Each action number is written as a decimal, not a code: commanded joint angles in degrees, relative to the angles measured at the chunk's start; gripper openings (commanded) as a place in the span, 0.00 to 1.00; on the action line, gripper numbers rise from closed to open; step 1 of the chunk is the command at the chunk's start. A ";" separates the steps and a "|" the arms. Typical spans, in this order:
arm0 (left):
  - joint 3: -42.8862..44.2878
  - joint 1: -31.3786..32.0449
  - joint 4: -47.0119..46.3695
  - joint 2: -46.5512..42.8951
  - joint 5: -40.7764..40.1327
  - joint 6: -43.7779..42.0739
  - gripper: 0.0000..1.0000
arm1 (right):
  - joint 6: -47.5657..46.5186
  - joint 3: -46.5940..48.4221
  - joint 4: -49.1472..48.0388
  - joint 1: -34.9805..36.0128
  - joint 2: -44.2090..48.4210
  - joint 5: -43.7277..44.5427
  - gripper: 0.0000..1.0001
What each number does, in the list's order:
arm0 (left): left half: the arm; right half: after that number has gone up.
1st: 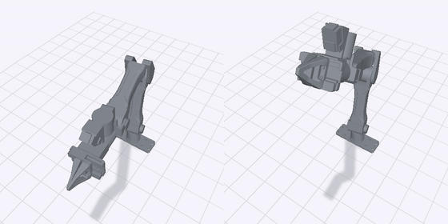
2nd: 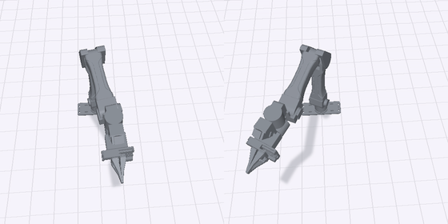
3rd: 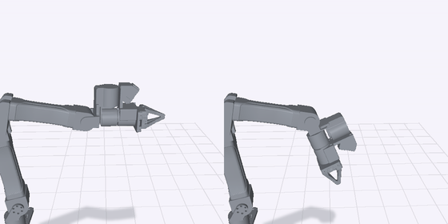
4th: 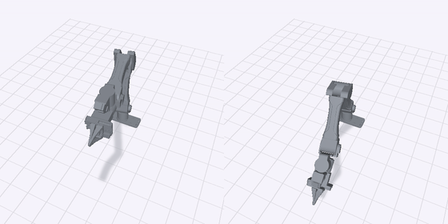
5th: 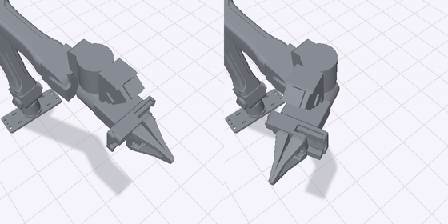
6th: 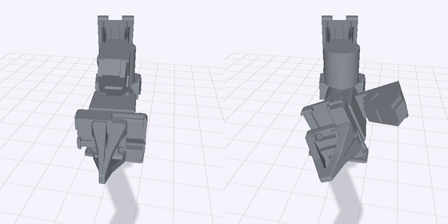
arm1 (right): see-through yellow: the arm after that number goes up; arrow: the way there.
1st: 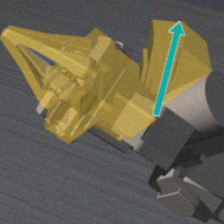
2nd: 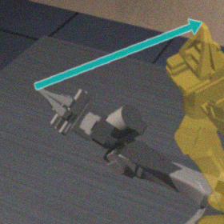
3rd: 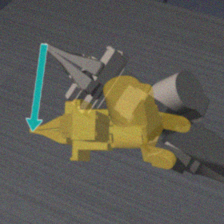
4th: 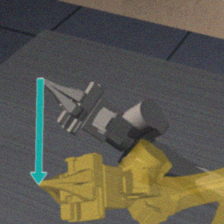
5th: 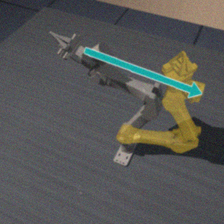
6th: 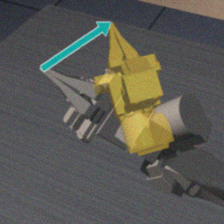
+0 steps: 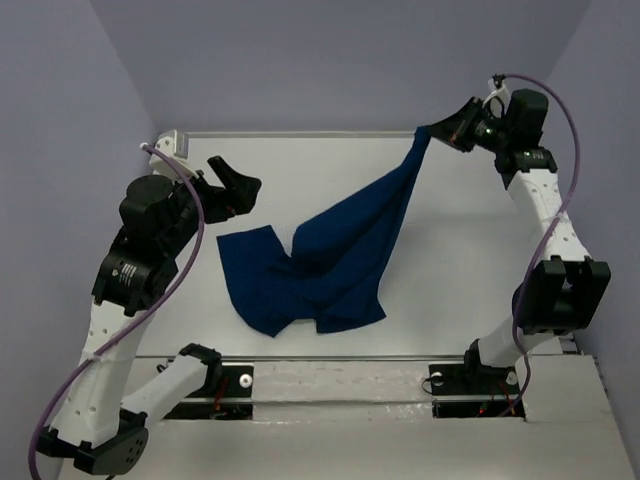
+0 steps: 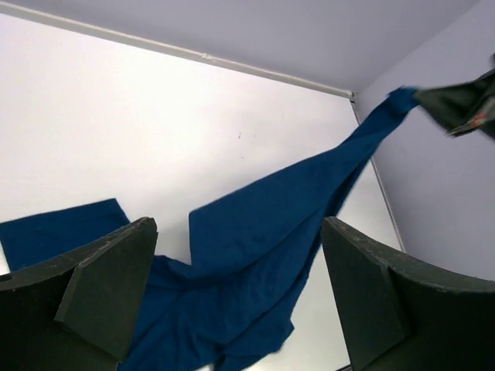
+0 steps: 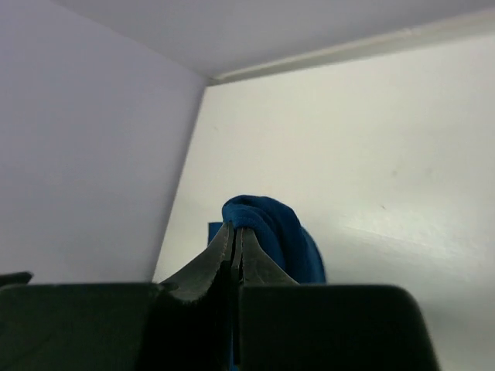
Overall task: Fold and stack the t-shirts
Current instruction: Move the tshirt to the center of the board, then flatten out the tshirt
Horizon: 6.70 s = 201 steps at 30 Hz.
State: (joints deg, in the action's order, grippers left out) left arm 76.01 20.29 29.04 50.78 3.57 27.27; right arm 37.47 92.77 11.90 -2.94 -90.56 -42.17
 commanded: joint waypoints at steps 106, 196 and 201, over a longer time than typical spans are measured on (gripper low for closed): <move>-15.01 -11.68 -26.93 37.46 -8.67 -5.38 0.00 | 12.62 -61.49 -6.10 32.47 13.42 28.99 0.74; -56.32 -17.66 -64.54 35.34 1.79 69.24 0.33 | -3.90 -53.57 17.02 26.58 28.60 29.69 0.40; -55.36 -17.66 -65.95 35.53 1.79 68.71 0.11 | -2.67 -54.01 18.33 27.81 28.34 31.09 0.51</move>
State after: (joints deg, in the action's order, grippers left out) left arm 19.31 2.31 -34.89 86.56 5.63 96.31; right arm 33.67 39.16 29.63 23.62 -62.67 -12.49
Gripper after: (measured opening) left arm 0.164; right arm 0.479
